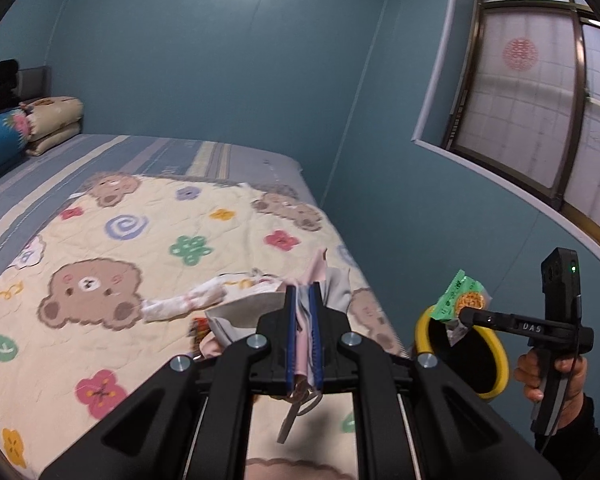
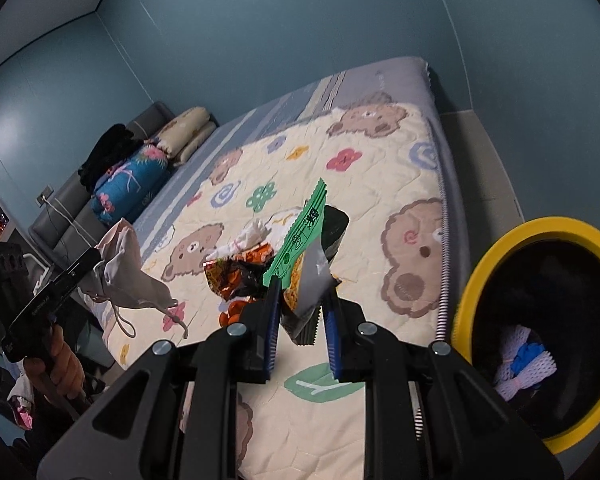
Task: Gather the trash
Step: 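Carry the cloth and packet over the yellow bin and open both tools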
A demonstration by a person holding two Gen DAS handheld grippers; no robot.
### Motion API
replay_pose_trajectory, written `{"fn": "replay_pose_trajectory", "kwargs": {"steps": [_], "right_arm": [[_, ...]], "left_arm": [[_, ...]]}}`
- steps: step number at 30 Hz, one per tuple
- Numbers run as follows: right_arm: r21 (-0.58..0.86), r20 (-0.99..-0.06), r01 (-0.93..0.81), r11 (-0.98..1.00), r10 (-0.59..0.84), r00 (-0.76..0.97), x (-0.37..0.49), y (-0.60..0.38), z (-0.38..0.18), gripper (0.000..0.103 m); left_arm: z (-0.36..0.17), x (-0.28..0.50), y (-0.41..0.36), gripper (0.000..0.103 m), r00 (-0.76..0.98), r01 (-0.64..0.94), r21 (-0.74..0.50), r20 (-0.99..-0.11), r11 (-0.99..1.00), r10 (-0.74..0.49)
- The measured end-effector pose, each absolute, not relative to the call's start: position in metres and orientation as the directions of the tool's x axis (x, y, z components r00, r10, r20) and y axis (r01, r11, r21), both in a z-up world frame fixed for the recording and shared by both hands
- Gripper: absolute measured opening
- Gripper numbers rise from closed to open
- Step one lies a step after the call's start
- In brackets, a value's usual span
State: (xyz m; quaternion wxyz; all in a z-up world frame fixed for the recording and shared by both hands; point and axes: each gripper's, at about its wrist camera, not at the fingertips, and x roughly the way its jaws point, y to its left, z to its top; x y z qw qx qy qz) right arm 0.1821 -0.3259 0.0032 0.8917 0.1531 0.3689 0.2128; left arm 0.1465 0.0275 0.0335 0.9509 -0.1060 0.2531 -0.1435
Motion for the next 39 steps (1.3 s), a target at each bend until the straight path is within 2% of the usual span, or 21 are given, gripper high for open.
{"fn": "replay_pose_trajectory", "kwargs": {"steps": [8, 23, 30, 39], "right_arm": [[0.434, -0.551, -0.209, 0.876, 0.442, 0.708, 0.169, -0.372, 0.022, 0.02], [0.433, -0.533, -0.048, 0.9, 0.299, 0.792, 0.158, -0.463, 0.027, 0.02], [0.404, -0.544, 0.031, 0.914, 0.212, 0.812, 0.154, -0.494, 0.019, 0.02], [0.409, -0.586, 0.131, 0.903, 0.149, 0.796, 0.156, -0.531, -0.008, 0.02]], "left_arm": [[0.046, 0.164, -0.025, 0.006, 0.797, 0.312, -0.292, -0.437, 0.904, -0.416], [0.051, 0.202, -0.13, 0.006, 0.718, 0.461, -0.296, -0.428, 0.836, -0.548], [0.038, 0.217, -0.179, 0.006, 0.659, 0.517, -0.326, -0.439, 0.792, -0.611], [-0.002, 0.238, -0.245, 0.006, 0.574, 0.548, -0.349, -0.504, 0.76, -0.645]]}}
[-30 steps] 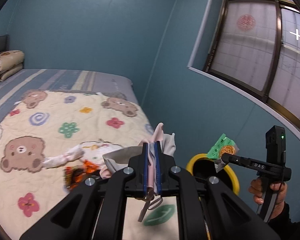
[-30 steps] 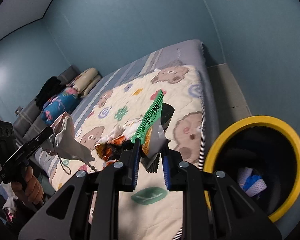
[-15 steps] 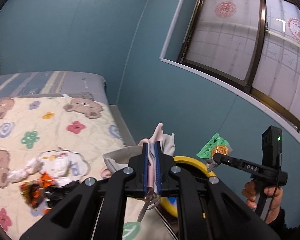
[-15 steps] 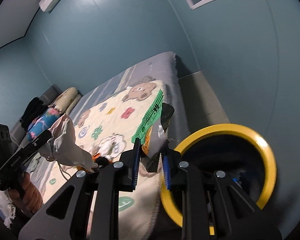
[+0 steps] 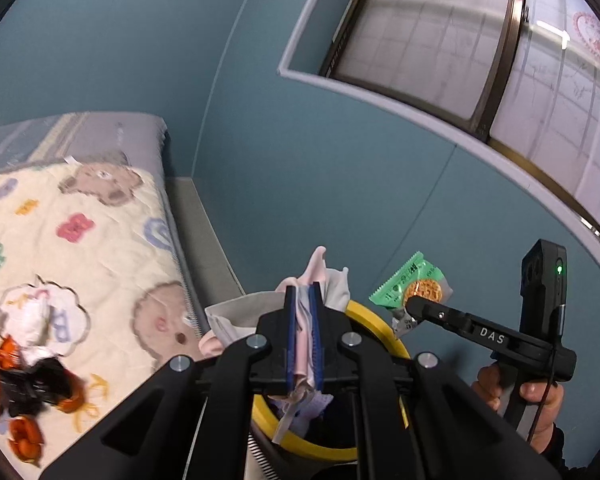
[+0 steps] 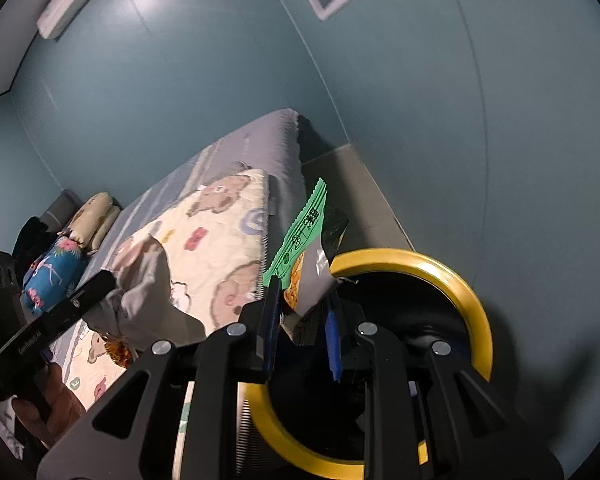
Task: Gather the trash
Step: 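Carry the cloth and packet over the yellow bin and open both tools, then move both tools back over the wrappers and black bag on the bed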
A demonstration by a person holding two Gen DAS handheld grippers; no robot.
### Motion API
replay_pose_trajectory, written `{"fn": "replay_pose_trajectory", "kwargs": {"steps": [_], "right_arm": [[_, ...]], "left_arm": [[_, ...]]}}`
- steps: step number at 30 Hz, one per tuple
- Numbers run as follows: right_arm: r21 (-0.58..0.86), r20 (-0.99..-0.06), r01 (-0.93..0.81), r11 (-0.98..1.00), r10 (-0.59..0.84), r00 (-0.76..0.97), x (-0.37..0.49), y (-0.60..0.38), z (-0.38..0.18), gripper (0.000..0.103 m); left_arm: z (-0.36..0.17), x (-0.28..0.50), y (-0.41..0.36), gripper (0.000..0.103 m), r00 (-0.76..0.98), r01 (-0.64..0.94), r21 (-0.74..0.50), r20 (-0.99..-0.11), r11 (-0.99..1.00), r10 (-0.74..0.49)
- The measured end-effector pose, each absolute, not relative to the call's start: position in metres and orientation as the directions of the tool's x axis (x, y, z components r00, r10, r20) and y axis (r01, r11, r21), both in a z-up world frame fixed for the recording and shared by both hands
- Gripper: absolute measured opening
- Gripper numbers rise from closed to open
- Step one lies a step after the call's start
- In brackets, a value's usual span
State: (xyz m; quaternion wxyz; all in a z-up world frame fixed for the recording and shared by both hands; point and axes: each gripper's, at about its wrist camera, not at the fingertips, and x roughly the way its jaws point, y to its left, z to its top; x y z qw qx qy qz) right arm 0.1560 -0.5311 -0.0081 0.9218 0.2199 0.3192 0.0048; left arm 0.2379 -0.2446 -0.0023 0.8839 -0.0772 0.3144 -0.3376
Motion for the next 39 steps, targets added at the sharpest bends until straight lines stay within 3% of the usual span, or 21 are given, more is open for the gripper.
{"fn": "replay_pose_trajectory", "kwargs": {"steps": [14, 19, 23, 27, 29, 33, 39], "right_arm": [[0.416, -0.653, 0.213, 0.884, 0.128, 0.747, 0.162, -0.561, -0.053, 0.021], [0.406, -0.67, 0.231, 0.884, 0.117, 0.733, 0.161, -0.561, -0.059, 0.028], [0.393, -0.682, 0.249, 0.885, 0.099, 0.724, 0.16, -0.56, -0.061, 0.032], [0.384, -0.695, 0.266, 0.884, 0.087, 0.714, 0.16, -0.558, -0.061, 0.048], [0.38, -0.703, 0.267, 0.886, 0.089, 0.706, 0.161, -0.555, -0.063, 0.051], [0.375, -0.711, 0.265, 0.888, 0.093, 0.697, 0.162, -0.546, -0.063, 0.059], [0.377, -0.699, 0.209, 0.902, 0.129, 0.703, 0.167, -0.52, -0.059, 0.066]], "left_arm": [[-0.056, 0.262, -0.293, 0.006, 0.504, 0.544, -0.341, -0.598, 0.767, -0.623], [-0.056, 0.263, -0.296, 0.007, 0.504, 0.538, -0.348, -0.598, 0.768, -0.624], [-0.054, 0.26, -0.293, 0.036, 0.516, 0.53, -0.344, -0.594, 0.775, -0.617], [-0.051, 0.258, -0.284, 0.053, 0.524, 0.519, -0.347, -0.593, 0.781, -0.612], [-0.049, 0.257, -0.276, 0.061, 0.536, 0.503, -0.346, -0.594, 0.792, -0.6], [-0.046, 0.253, -0.255, 0.074, 0.559, 0.477, -0.337, -0.596, 0.812, -0.576], [-0.039, 0.246, -0.218, 0.081, 0.613, 0.438, -0.289, -0.596, 0.851, -0.518]]}}
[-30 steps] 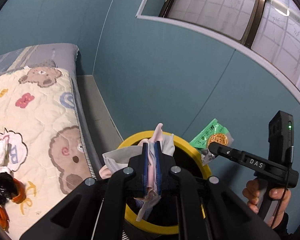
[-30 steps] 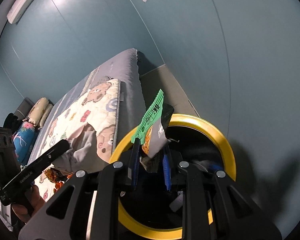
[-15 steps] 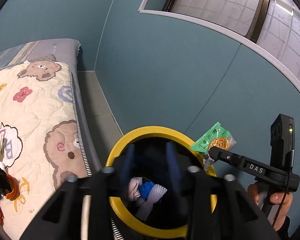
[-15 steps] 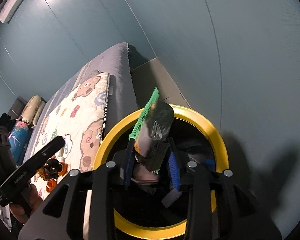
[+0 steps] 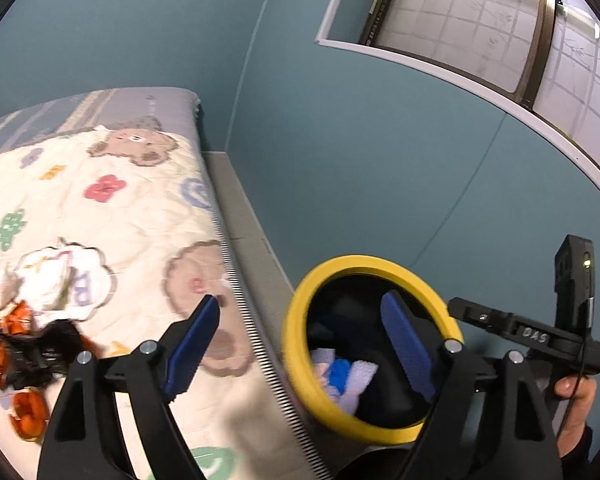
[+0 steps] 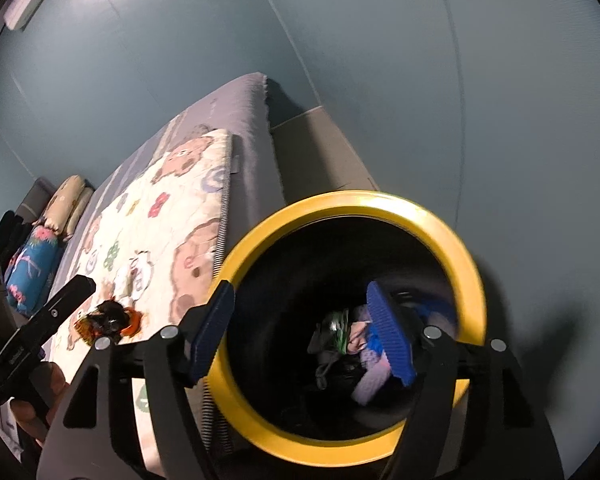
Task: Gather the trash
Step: 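Move both tools back over the wrappers and black bag on the bed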
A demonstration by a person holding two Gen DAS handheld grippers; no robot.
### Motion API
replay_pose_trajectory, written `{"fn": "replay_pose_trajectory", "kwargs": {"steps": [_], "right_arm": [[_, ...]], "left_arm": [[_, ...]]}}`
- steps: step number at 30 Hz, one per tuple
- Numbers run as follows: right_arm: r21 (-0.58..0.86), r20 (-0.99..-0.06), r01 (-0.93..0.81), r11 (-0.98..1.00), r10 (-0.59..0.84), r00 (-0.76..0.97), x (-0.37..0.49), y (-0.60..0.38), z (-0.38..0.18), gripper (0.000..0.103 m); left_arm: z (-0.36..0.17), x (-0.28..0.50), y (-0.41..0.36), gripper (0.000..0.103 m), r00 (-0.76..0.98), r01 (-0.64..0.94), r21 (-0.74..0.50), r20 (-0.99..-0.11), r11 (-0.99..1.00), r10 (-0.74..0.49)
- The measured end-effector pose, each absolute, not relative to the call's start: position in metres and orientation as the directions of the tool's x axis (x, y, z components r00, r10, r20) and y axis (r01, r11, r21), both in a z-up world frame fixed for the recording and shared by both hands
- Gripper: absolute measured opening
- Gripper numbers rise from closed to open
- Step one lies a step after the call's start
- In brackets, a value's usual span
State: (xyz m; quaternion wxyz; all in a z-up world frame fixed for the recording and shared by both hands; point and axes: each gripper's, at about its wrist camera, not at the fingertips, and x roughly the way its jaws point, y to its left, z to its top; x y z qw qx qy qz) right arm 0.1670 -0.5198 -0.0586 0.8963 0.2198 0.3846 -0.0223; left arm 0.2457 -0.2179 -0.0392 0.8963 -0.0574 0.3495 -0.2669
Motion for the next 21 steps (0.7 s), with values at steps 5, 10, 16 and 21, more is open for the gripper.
{"fn": "replay_pose_trajectory", "kwargs": {"steps": [5, 10, 16, 21], "right_arm": [[0.39, -0.684, 0.15, 0.909, 0.177, 0.708, 0.172, -0.493, -0.049, 0.067], [0.386, -0.669, 0.083, 0.919, 0.217, 0.711, 0.177, -0.461, -0.036, 0.067], [0.369, -0.657, 0.0, 0.929, 0.261, 0.707, 0.185, -0.419, -0.02, 0.067], [0.364, -0.66, -0.051, 0.93, 0.296, 0.69, 0.195, -0.384, -0.012, 0.067]], "left_arm": [[-0.033, 0.241, -0.181, 0.085, 0.655, 0.395, -0.269, -0.588, 0.878, -0.475], [-0.025, 0.236, -0.137, 0.087, 0.704, 0.335, -0.247, -0.576, 0.909, -0.416], [-0.019, 0.233, -0.086, 0.088, 0.747, 0.259, -0.231, -0.567, 0.938, -0.346], [-0.019, 0.23, -0.048, 0.089, 0.772, 0.193, -0.214, -0.568, 0.957, -0.283]]}}
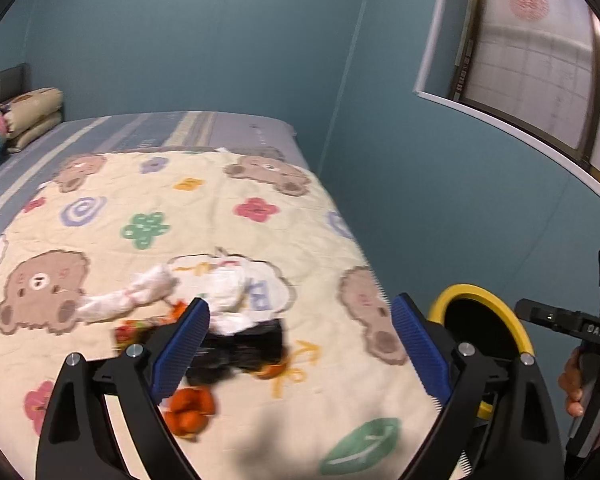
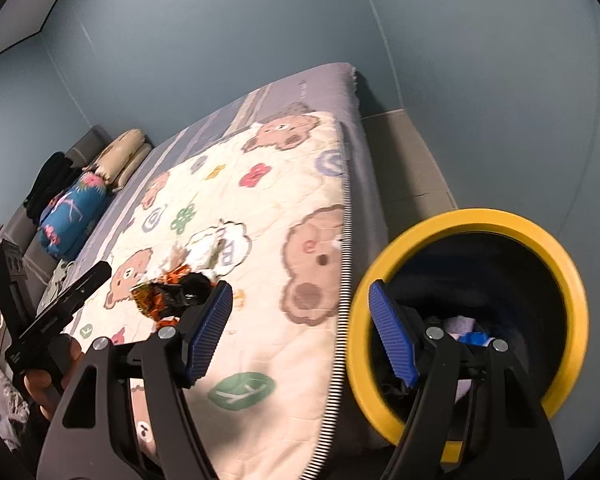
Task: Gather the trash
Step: 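Move both tools back over the wrappers and black bag on the bed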
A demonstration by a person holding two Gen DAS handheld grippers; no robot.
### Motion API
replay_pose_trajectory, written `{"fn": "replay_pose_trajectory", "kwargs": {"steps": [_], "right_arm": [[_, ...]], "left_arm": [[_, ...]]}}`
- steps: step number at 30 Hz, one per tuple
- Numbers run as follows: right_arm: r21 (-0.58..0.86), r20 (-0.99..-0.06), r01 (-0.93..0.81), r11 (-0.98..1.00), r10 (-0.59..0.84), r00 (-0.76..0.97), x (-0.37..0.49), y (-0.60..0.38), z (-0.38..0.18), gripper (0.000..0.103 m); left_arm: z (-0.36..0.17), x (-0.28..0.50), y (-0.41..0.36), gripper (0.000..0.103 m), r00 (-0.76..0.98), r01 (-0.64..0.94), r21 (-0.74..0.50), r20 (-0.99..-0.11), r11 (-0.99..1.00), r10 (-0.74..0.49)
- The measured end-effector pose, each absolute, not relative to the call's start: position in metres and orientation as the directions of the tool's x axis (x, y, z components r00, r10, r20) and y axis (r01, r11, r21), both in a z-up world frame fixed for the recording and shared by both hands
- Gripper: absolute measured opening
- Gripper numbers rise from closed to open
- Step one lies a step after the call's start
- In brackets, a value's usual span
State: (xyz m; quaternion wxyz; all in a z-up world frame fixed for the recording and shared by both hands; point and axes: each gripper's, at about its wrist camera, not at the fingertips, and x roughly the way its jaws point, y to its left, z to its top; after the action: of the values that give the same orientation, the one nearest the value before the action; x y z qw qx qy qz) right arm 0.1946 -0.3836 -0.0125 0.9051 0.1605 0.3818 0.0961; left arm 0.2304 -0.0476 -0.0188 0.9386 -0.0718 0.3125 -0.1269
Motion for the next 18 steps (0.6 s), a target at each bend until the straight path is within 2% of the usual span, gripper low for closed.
{"fn": "replay_pose_trajectory", "kwargs": {"steps": [8, 18], "right_arm": [[0.359, -0.673, -0.121, 0.926, 0.347, 0.653, 0.216, -0.34, -0.013, 0.067], [0.36, -0.693, -0.2, 0.911, 0.404, 0.597, 0.244, -0.288, -0.022, 0.067]], "left_arm": [[-0.034, 0.238, 0.01, 0.089, 0.782, 0.075, -0.193, -0.598, 0.978, -0.178], [-0.071, 0.249, 0.071, 0.089, 0.755, -0.042, -0.204, -0.648, 0.978, -0.103]]}}
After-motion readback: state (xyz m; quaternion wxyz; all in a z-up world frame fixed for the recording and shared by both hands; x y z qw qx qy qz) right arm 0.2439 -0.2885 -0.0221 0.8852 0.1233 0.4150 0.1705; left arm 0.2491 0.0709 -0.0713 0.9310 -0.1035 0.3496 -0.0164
